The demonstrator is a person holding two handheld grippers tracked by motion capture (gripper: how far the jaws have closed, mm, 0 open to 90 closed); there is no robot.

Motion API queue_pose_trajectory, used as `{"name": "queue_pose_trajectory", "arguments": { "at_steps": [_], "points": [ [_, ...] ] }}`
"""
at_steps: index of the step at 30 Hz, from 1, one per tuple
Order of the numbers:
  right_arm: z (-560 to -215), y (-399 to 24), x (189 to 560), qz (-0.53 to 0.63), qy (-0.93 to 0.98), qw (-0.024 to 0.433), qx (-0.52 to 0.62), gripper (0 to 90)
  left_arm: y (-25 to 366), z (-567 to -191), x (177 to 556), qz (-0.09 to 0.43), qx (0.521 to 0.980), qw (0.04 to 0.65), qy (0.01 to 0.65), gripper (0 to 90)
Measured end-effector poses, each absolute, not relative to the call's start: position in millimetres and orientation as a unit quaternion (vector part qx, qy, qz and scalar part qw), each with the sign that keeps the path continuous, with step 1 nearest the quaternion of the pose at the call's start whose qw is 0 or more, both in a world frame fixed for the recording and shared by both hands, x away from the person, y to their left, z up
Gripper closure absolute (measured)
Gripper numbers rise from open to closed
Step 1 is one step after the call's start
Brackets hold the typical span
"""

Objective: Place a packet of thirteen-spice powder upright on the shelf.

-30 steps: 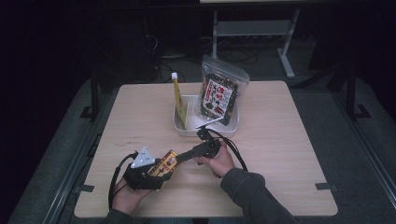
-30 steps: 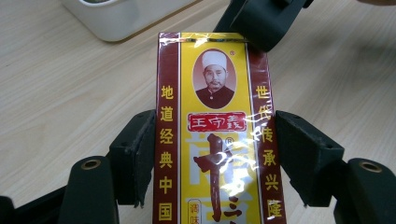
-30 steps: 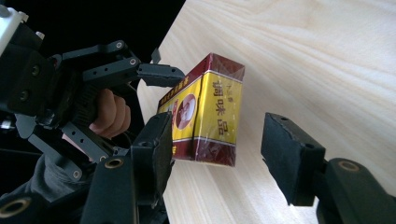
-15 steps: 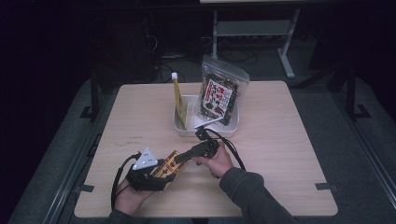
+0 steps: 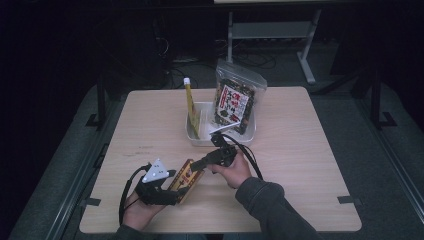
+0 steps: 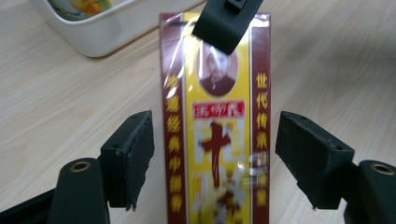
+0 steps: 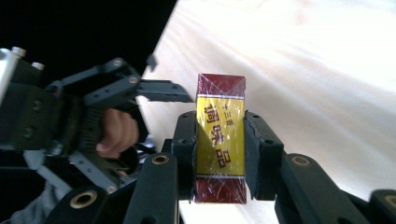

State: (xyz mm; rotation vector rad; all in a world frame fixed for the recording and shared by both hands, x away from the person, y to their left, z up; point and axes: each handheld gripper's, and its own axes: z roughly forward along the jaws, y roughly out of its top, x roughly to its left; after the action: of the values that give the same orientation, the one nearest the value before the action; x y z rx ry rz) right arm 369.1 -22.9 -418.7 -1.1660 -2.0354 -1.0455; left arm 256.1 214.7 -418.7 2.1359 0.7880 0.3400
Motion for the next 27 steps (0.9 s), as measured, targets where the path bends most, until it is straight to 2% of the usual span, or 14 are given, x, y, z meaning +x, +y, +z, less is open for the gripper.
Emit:
{"name": "queue_pose_trajectory", "arguments": {
  "at_steps": [27],
  "points": [
    [-350.8,-78.8,392.4,-0.413,-0.734,0.169,-0.511,68.0,239.6,-422.1,262.2,0.152,0.829,0.399,0.36,23.1]
  ]
}}
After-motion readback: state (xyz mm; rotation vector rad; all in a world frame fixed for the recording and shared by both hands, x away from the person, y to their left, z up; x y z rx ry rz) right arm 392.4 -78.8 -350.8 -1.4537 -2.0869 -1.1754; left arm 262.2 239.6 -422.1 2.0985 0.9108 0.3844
